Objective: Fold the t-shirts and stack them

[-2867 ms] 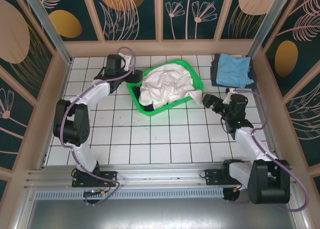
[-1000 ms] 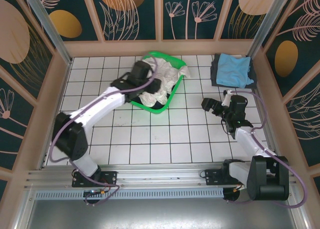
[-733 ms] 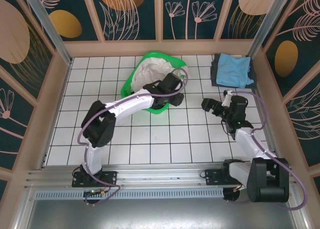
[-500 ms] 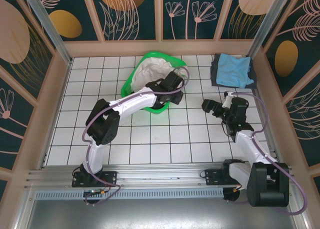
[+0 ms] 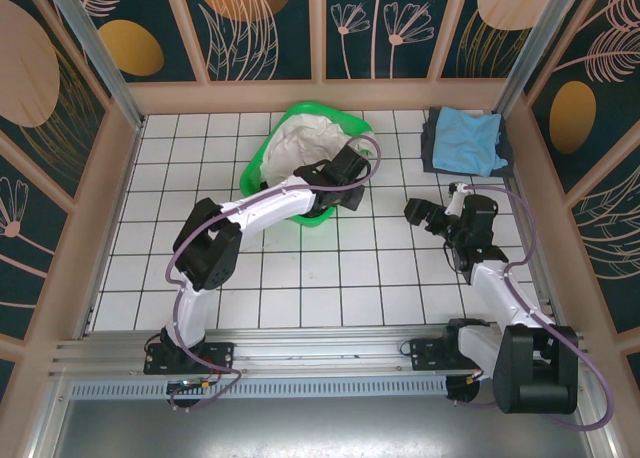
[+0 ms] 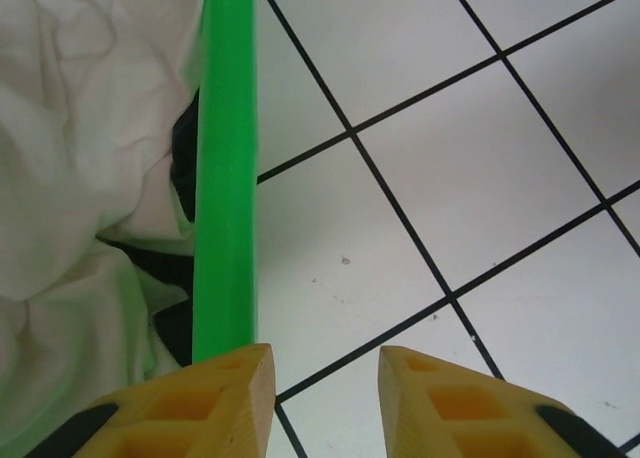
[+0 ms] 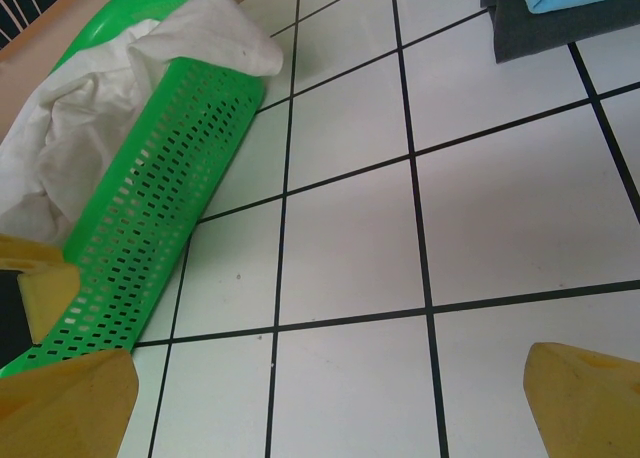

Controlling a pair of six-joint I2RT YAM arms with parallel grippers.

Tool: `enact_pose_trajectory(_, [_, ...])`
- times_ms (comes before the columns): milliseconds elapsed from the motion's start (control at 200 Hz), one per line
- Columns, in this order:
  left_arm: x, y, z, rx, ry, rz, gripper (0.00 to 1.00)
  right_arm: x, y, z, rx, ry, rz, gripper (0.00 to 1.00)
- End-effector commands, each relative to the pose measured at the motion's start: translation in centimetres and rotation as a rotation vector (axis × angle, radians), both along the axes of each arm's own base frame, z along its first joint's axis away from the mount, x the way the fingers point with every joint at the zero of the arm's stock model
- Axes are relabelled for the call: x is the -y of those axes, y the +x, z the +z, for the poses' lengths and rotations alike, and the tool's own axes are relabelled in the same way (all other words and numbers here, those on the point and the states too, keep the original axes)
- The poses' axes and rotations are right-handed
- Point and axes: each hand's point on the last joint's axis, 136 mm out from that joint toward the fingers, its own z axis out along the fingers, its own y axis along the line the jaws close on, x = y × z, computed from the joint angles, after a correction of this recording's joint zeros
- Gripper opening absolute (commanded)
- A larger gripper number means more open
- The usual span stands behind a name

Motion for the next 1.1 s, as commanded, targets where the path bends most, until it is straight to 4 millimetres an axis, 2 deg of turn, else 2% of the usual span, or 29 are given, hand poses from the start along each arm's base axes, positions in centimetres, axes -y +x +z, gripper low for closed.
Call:
enact_pose_trajectory(0, [-3.4,0.0,-3.5,-0.052,0.163,0.059,0.44,0.1,-0.3,-0.1,0.002,0.019,-0.002,0.99])
enact_pose_trajectory(110, [-2.9,0.7,-3.0,-0.046,0.17,0.057,0.45,0.1,-0.2,-0.3,-0.005,0.018,-0.003,0.99])
enact_pose_trajectory(235, [-2.4,1.3,-1.2,-0.022,0.159,0.058,0.45,0.3,-0.2,-0.4,-0.007,0.01,-0.009,0.99])
enact_pose_trajectory(450, [-3.3,1.8,1.2,0.034,0.168,0.095,0.46,0.1,-0.1,-0.6,-0.014,0.02,0.0,0.99])
enact_pose_trajectory(595, [-4.1,2.2,0.7,0.051,0.218,0.111,0.5,0.1,0.0,-0.8,-0.018,0.021,0.0,0.99])
enact_pose_trajectory(706, [-3.9,2.4,-1.2,0.025,0.255,0.098,0.49,0.1,0.0,-1.0,-0.023,0.02,0.0,0.99])
enact_pose_trajectory(871, [-3.2,2.7,-3.0,0.003,0.261,0.078,0.4,0.1,0.0,-1.1,-0.027,0.018,-0.003,0.99])
enact_pose_trajectory(936, [-3.2,2.6,-3.5,-0.006,0.27,0.071,0.33,0.1,0.0,-1.1,-0.027,0.017,-0.002,0.99])
enact_pose_trajectory(1096, [-5.2,1.8,-3.6,-0.018,0.295,0.093,0.14,0.2,0.0,-1.1,-0.027,0.017,-0.004,0.99])
